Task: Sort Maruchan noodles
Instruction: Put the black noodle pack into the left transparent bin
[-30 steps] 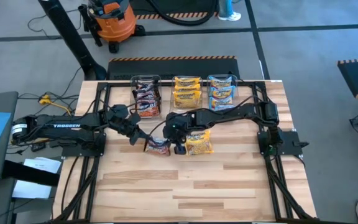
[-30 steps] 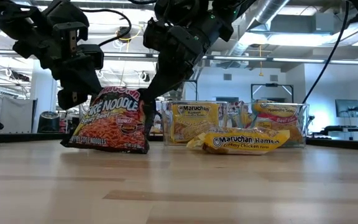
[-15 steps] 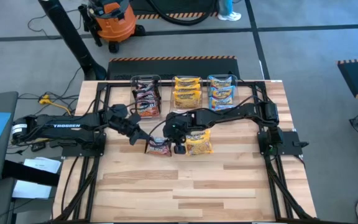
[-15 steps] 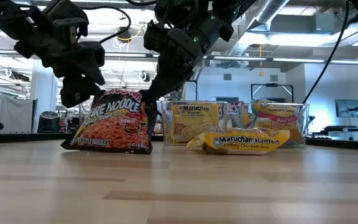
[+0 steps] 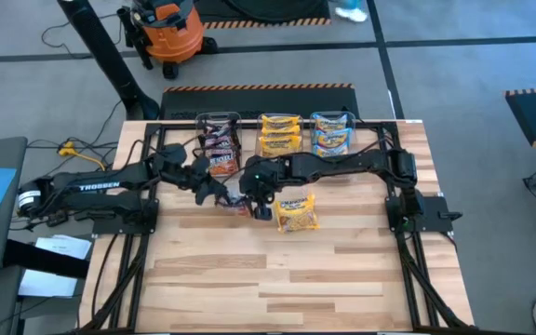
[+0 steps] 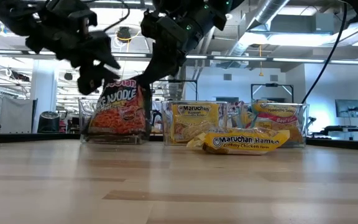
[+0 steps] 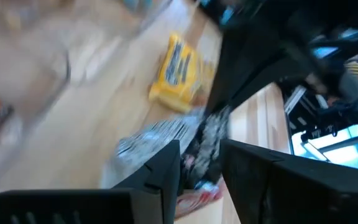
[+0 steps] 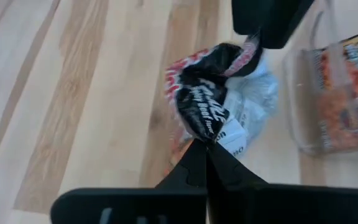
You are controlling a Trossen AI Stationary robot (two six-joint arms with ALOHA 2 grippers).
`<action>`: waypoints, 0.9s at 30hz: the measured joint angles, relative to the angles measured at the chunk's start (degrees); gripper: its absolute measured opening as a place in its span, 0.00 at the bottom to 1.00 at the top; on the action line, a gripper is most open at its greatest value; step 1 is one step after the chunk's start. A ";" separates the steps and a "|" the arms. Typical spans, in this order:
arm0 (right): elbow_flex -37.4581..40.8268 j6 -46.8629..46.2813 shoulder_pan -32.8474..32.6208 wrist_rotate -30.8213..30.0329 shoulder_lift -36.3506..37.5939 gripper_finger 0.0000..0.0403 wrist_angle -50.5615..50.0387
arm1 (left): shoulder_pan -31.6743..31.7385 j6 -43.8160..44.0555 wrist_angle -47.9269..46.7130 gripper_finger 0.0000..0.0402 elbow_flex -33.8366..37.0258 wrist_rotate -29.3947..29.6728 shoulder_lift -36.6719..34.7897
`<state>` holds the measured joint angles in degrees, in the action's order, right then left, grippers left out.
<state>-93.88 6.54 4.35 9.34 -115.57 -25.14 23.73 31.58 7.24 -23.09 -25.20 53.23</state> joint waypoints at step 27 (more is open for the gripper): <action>-11.47 12.46 4.43 -0.39 -0.02 0.01 -3.75 | 8.43 -8.08 -3.89 0.15 -15.97 -3.13 -0.02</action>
<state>-105.35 19.00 8.77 8.95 -115.59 -28.88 32.17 23.51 3.35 -39.06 -28.34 53.21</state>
